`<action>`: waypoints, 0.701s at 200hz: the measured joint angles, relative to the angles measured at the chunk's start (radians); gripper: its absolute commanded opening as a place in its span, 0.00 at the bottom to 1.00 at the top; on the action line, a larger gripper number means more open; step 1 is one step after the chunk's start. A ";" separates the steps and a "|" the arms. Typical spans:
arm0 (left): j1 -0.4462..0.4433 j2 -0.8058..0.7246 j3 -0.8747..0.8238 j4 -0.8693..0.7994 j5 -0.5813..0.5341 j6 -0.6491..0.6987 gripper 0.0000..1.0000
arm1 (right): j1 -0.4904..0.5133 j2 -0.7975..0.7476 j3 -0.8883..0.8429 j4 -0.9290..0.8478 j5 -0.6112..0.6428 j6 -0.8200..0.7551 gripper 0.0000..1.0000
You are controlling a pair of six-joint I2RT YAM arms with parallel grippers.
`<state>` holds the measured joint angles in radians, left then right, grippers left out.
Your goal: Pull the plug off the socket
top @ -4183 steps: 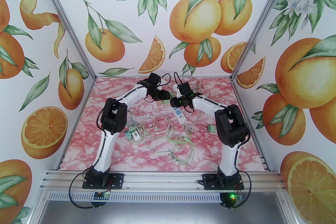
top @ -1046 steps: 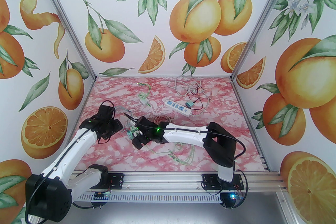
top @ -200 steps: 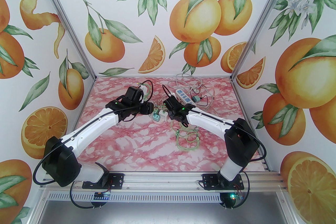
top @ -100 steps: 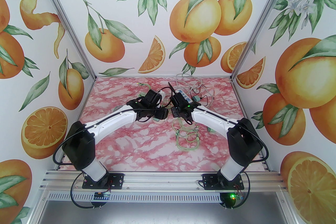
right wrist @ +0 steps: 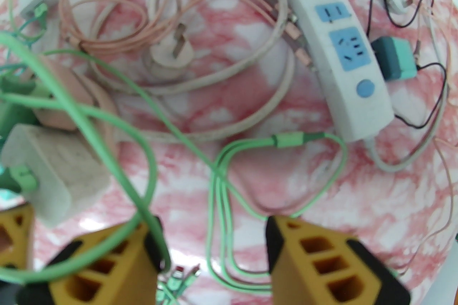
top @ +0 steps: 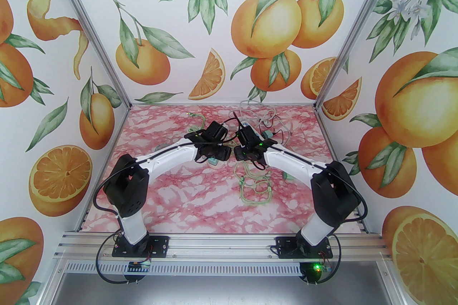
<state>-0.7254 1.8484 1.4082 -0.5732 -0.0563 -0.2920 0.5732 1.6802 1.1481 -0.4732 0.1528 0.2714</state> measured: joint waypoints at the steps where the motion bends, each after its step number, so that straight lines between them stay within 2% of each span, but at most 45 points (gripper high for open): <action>1: 0.000 0.001 0.000 0.000 0.000 0.001 0.61 | 0.000 0.000 0.000 0.000 -0.002 0.000 0.54; 47: -0.018 0.050 0.037 -0.008 -0.018 0.041 0.59 | -0.031 -0.018 -0.025 0.023 -0.076 0.019 0.55; 110: -0.020 0.057 0.052 -0.027 -0.022 0.044 0.60 | -0.036 -0.018 -0.032 0.029 -0.116 0.039 0.59; 140: -0.019 0.048 0.058 -0.056 -0.021 0.040 0.65 | -0.038 -0.020 -0.032 0.022 -0.127 0.071 0.64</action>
<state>-0.7444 1.8961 1.4666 -0.6296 -0.0776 -0.2523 0.5354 1.6604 1.1164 -0.4511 0.0261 0.3428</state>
